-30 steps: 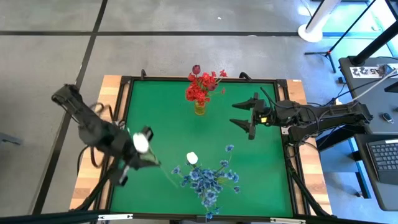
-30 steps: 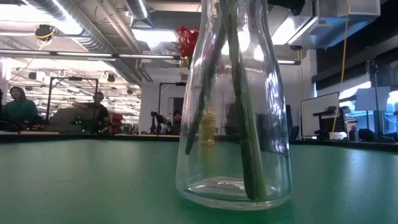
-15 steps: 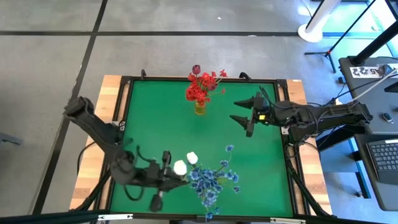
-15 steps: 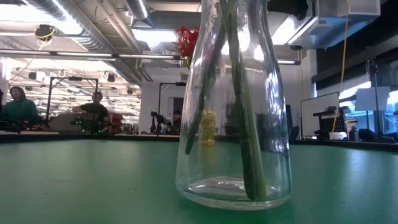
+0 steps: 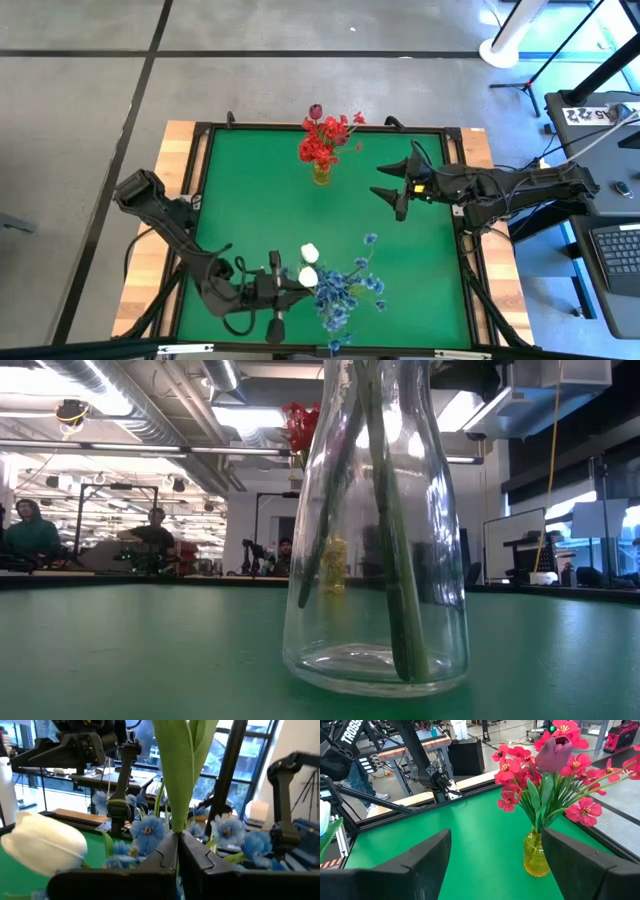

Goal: Sort flowers into vase by color
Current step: Put the white tulip into the transparent vase

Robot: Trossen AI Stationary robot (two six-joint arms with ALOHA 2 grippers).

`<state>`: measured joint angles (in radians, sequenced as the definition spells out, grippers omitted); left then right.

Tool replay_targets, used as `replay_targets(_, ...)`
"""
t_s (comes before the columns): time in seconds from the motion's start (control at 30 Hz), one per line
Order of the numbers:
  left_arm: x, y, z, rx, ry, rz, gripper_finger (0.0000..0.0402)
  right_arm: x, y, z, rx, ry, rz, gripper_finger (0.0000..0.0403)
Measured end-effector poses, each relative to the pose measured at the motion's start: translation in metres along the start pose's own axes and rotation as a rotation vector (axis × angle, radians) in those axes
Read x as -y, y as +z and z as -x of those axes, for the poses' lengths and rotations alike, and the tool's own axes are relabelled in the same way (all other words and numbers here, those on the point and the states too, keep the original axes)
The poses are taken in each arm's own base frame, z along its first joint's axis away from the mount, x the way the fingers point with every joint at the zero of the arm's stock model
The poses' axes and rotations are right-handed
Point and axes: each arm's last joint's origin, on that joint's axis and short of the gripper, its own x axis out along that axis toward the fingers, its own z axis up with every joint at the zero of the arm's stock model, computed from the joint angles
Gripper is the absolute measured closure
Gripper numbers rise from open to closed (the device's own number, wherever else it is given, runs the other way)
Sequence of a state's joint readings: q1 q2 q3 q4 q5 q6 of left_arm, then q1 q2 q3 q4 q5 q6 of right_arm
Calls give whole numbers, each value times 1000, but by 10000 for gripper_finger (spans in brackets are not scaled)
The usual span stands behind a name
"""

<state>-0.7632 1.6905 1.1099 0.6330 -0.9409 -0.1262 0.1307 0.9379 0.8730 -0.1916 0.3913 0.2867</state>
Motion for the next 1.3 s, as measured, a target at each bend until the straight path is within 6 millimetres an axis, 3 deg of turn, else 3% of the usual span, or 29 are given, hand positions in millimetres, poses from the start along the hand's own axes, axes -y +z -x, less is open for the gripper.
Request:
replay_targets(0.3, 0, -8, 1, -55, -17, -94, 401, 0, 0, 0, 1, 0, 2, 95)
replay_targets(0.53, -7, -15, -4, -107, 13, -67, 393, 0, 0, 0, 5, -4, 1, 95)
replay_targets(0.8, -5, -16, -5, -138, -78, -67, 299, 0, 0, 0, 6, -9, 1, 95)
replay_targets(1.0, 4, -16, 7, -142, -117, -91, 220, 0, 0, 0, 6, -11, 1, 95)
replay_targets(1.3, 13, -13, 24, -131, -101, -98, 167, 0, 1, 0, 10, -10, 0, 95)
